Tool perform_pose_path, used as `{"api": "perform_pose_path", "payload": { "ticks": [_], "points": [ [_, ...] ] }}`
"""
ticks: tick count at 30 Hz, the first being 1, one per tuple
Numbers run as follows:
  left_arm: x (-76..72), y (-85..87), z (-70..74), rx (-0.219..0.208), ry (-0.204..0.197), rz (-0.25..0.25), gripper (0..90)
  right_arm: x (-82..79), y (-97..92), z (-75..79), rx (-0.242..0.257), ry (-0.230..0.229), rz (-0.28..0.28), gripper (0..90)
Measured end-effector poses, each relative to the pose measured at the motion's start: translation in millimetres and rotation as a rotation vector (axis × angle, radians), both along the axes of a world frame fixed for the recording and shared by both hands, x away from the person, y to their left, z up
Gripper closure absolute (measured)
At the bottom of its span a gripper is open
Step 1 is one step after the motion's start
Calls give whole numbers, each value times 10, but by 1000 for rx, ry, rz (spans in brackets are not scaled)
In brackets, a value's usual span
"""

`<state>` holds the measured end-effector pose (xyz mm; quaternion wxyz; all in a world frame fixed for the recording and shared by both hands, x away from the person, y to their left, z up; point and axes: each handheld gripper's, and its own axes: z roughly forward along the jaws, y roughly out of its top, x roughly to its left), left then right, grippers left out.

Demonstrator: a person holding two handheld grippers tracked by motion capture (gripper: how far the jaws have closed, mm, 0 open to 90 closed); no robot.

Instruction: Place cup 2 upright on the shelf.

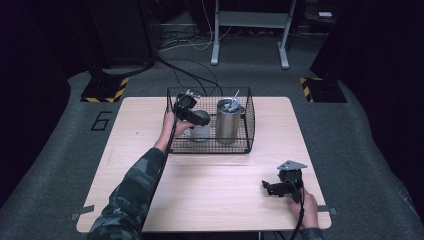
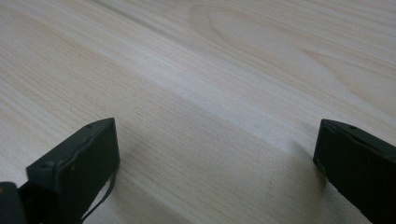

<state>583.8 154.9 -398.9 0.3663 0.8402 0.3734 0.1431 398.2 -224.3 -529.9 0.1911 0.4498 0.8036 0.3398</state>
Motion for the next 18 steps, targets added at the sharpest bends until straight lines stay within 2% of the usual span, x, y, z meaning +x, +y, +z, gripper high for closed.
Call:
{"api": "perform_pose_path", "payload": {
  "ticks": [1, 4, 7, 8, 9, 10, 12, 18],
  "points": [
    [-39, 17, 57, -3, -12, -4, 0, -1, 2, 0, 2, 1, 0, 0],
    [-83, 29, 108, -14, -28, -5, 0, -1, 1, 0, 2, 1, 0, 0],
    [-167, 46, 193, -17, -46, -15, 0, 0, 1, 0, 0, 0, 1, 0],
    [-239, 50, 238, -20, -62, -18, 0, -1, 1, 0, 2, 1, 0, 0],
    [-239, 50, 238, -20, -62, -18, 0, -1, 1, 0, 2, 1, 0, 0],
    [-325, 52, 278, -26, -74, -23, 0, -1, 2, 0, 2, 1, -1, 0],
    [-369, 54, 295, -18, -85, -25, 1, -1, 1, 2, -1, 5, 1, 0],
    [-648, 102, 387, -15, -99, -47, 1, -1, 1, 3, -2, 6, 1, 0]
  ]
}}
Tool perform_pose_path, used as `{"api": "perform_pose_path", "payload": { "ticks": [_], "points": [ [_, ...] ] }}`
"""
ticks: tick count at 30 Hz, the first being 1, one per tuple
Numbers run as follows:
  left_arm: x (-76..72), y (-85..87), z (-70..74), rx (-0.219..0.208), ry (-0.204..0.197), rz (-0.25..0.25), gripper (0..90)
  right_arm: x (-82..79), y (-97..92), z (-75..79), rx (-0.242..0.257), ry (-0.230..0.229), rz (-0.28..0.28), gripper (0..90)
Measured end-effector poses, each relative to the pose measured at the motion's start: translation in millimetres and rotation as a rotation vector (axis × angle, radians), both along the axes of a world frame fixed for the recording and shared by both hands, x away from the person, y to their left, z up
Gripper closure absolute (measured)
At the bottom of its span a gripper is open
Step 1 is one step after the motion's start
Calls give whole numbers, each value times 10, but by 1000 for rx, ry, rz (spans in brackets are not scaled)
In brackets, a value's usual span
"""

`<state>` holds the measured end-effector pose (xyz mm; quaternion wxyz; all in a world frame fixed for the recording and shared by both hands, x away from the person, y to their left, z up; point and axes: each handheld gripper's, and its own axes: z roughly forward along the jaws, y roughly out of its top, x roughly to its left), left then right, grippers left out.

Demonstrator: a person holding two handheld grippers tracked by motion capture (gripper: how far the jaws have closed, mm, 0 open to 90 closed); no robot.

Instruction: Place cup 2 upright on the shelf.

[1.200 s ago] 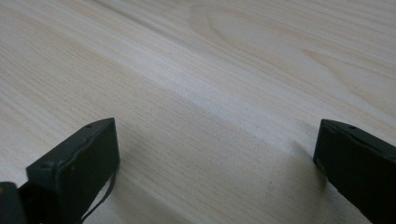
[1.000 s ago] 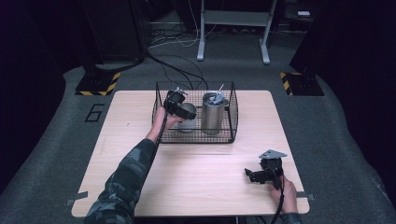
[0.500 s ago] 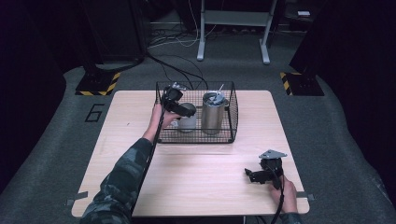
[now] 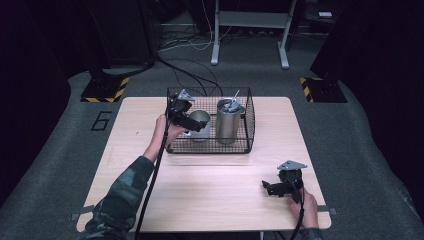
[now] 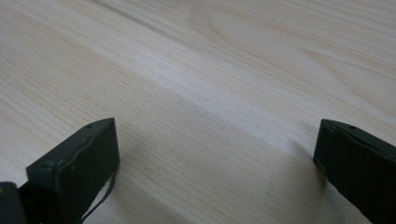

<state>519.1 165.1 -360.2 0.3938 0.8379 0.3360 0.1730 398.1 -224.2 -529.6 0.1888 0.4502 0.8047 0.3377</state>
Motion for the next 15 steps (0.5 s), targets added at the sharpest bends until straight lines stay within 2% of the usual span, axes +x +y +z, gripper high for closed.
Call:
{"api": "perform_pose_path", "payload": {
  "ticks": [2, 3, 6, 8, 10, 15],
  "points": [
    [-147, 39, 13, 7, -13, -9, 0, 0, 0, 0, 0, 1, 0, 0],
    [-147, 39, 13, 7, -13, -9, 0, 0, 0, 0, 0, 1, 0, 0],
    [-281, 106, 5, 20, -18, -20, 0, 0, 0, 0, 0, 1, 0, 0],
    [-401, 191, -22, 5, -28, -15, 2, 0, 1, 0, 0, 0, 0, 0],
    [-446, 220, -30, 5, -30, -14, 5, 0, 1, 0, 0, 1, -1, 0],
    [-722, 414, -135, 12, -46, -3, 10, 0, 0, 0, 1, 0, 0, 0]
  ]
}}
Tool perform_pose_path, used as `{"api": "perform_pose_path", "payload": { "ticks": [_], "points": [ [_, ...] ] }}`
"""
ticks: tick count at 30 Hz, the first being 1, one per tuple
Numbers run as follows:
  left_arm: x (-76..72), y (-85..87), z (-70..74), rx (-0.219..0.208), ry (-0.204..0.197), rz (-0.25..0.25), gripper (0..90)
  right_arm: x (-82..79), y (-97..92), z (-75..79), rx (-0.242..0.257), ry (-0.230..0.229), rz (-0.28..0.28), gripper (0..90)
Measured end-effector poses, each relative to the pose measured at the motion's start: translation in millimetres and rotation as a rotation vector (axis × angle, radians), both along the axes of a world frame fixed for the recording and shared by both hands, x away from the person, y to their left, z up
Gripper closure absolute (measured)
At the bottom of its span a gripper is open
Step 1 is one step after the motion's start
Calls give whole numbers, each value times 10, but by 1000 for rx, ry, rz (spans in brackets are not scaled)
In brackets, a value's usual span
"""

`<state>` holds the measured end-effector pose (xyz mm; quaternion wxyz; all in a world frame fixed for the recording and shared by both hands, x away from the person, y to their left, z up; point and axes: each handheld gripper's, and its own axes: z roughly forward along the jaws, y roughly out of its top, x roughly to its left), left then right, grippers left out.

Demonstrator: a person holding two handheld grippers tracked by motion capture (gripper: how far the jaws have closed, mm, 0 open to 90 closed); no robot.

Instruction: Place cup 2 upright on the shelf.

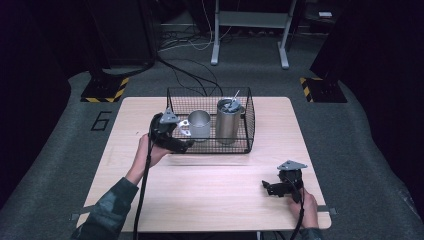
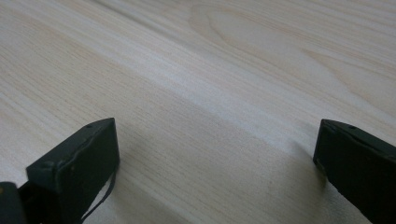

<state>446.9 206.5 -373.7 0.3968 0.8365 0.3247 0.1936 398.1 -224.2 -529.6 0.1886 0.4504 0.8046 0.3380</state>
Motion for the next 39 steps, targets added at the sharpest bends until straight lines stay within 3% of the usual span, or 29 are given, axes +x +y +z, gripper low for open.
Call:
{"api": "perform_pose_path", "payload": {
  "ticks": [3, 9, 14, 19, 21, 25, 28, 31, 33, 35, 36, 39],
  "points": [
    [-79, 73, -53, 5, 9, 5, 11, 0, 1, 0, -1, 0, -1, 0],
    [-268, 286, -331, 37, 17, 53, 14, 0, 1, -1, 2, -2, -1, 0],
    [-378, 502, -590, 47, 68, 95, 14, 0, 2, -2, 1, -4, -2, 0],
    [-495, 714, -913, 13, 129, 153, 13, 0, 0, -1, 0, -1, 0, 0],
    [-516, 741, -962, 5, 142, 166, 14, 0, 1, -2, 1, -4, -1, 0],
    [-592, 876, -1209, 11, 177, 213, 16, 0, 0, 0, -1, 0, 0, 0],
    [-618, 928, -1301, 11, 178, 239, 14, 0, 1, 0, 0, -1, 0, 0],
    [-654, 1021, -1422, -15, 187, 273, 10, 0, 1, 0, -1, 0, 0, 0],
    [-696, 1099, -1520, -43, 172, 303, 15, 0, 1, 0, -1, 0, 0, 0],
    [-703, 1117, -1545, -53, 164, 307, 27, -1, 1, 0, -1, 0, -1, 0],
    [-727, 1139, -1567, -65, 138, 322, 27, -1, 1, 0, -1, 0, -1, 0],
    [-755, 1184, -1566, -64, 134, 359, 42, -1, 1, 0, -1, 0, -1, 0]
  ]
}}
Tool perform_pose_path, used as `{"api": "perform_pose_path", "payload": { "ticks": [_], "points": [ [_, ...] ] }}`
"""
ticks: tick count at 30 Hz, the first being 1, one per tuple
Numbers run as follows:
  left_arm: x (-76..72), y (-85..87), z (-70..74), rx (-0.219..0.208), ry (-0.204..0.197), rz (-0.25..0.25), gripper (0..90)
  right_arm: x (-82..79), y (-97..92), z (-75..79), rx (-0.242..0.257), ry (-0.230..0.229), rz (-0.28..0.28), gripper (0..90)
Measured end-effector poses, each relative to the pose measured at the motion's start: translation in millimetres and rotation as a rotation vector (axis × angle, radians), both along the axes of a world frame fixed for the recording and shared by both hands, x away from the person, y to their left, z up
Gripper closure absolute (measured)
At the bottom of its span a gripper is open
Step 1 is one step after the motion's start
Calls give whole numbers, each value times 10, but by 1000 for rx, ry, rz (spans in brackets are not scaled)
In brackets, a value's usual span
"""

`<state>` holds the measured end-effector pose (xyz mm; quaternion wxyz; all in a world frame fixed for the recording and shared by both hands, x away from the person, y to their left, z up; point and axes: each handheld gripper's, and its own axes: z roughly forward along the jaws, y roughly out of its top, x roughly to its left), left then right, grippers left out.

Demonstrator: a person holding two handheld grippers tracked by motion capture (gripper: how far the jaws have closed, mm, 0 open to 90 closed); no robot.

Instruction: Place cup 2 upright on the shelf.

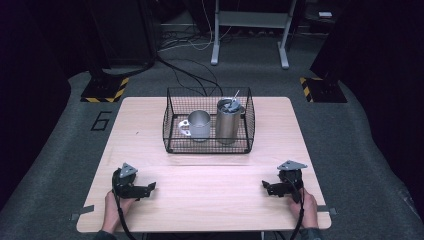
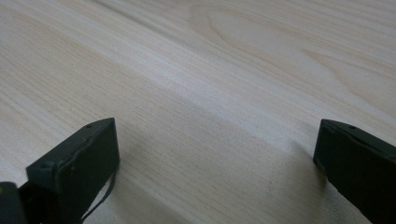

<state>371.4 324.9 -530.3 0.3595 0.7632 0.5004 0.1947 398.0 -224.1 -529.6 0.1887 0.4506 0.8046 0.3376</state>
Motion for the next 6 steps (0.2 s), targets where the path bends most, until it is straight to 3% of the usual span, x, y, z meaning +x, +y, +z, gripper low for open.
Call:
{"api": "perform_pose_path", "payload": {
  "ticks": [4, 6],
  "points": [
    [-4, -34, -12, 72, -7, 5, 32, 0, -1, 0, 0, 0, 1, 0],
    [-4, -33, -12, 72, -7, 5, 32, 0, 0, -1, 0, 0, 0, 0]
  ]
}}
